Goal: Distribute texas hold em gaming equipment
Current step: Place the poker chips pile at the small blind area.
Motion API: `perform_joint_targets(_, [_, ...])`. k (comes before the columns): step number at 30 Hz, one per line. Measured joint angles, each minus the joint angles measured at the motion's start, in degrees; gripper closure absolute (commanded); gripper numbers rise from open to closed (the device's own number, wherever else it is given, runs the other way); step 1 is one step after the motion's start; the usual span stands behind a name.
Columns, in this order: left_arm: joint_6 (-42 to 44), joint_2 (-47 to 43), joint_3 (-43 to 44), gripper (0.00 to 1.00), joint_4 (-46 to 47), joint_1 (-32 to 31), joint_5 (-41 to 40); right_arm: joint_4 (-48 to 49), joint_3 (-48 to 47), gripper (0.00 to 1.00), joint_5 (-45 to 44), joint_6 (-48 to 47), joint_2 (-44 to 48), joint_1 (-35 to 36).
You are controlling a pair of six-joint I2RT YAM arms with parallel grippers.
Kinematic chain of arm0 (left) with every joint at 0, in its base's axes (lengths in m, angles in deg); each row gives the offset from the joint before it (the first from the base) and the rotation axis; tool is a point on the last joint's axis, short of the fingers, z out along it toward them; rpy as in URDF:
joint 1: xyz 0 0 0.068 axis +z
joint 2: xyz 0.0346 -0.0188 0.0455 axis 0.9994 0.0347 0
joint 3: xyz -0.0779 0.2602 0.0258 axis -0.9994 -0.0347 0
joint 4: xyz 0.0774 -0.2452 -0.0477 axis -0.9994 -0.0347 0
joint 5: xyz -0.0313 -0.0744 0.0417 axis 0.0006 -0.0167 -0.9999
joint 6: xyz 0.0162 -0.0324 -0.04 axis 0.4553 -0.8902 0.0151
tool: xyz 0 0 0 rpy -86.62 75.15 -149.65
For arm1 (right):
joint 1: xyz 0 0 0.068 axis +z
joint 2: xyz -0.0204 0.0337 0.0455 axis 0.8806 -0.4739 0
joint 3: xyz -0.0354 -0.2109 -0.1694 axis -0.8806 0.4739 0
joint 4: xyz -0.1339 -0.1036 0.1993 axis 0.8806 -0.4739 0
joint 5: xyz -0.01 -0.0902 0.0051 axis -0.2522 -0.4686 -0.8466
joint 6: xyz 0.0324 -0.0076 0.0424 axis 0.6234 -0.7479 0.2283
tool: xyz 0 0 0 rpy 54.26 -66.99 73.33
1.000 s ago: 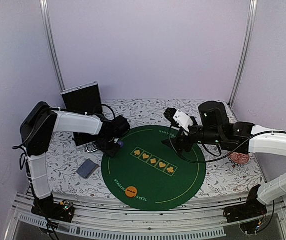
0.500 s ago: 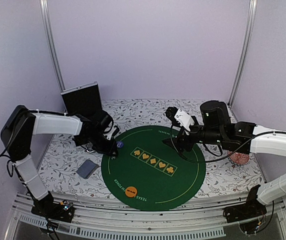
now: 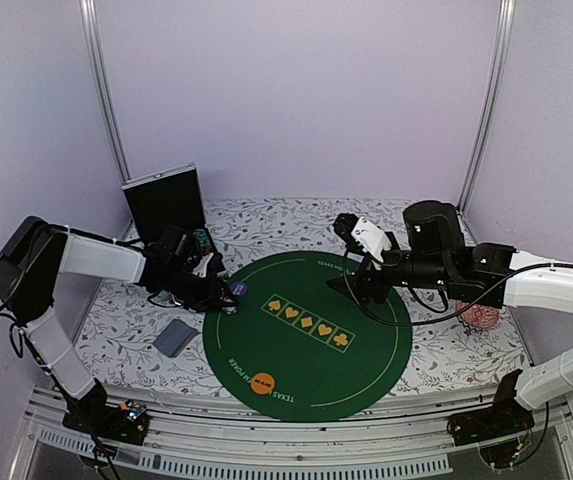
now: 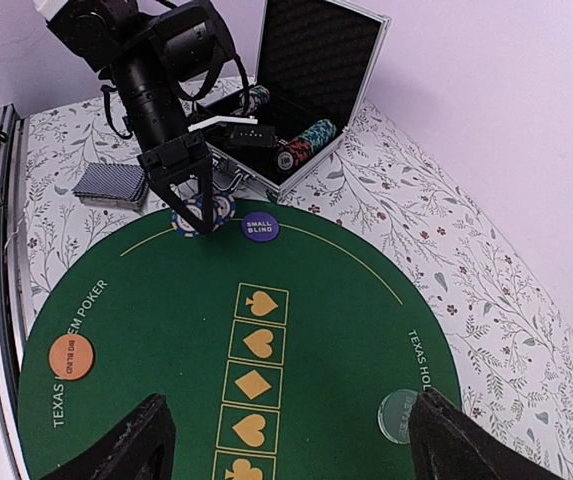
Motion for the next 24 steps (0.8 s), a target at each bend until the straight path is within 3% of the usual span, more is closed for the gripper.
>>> perform_joint_targets(5, [-2.2,2.1,-0.3,0.98,4.8,0.6,1.8,-0.2,0.0,0.17,0.1,0.0,0.6,0.0])
perform_joint_targets(12, [-4.0,3.7,-2.9,0.87,8.2,2.6,1.8,-0.4,0.0,0.17,0.7,0.0,0.7,0.0])
perform_joint_targets(19, [-2.8,4.1,-2.4,0.9,8.2,2.8,-0.3,-0.5,0.0,0.17,1.0,0.0,0.7,0.0])
perform_joint_targets(24, [-1.1,4.1,-1.1,0.84,6.4,2.7,-3.3,-0.5,0.0,0.17,1.0,0.0,0.7,0.0])
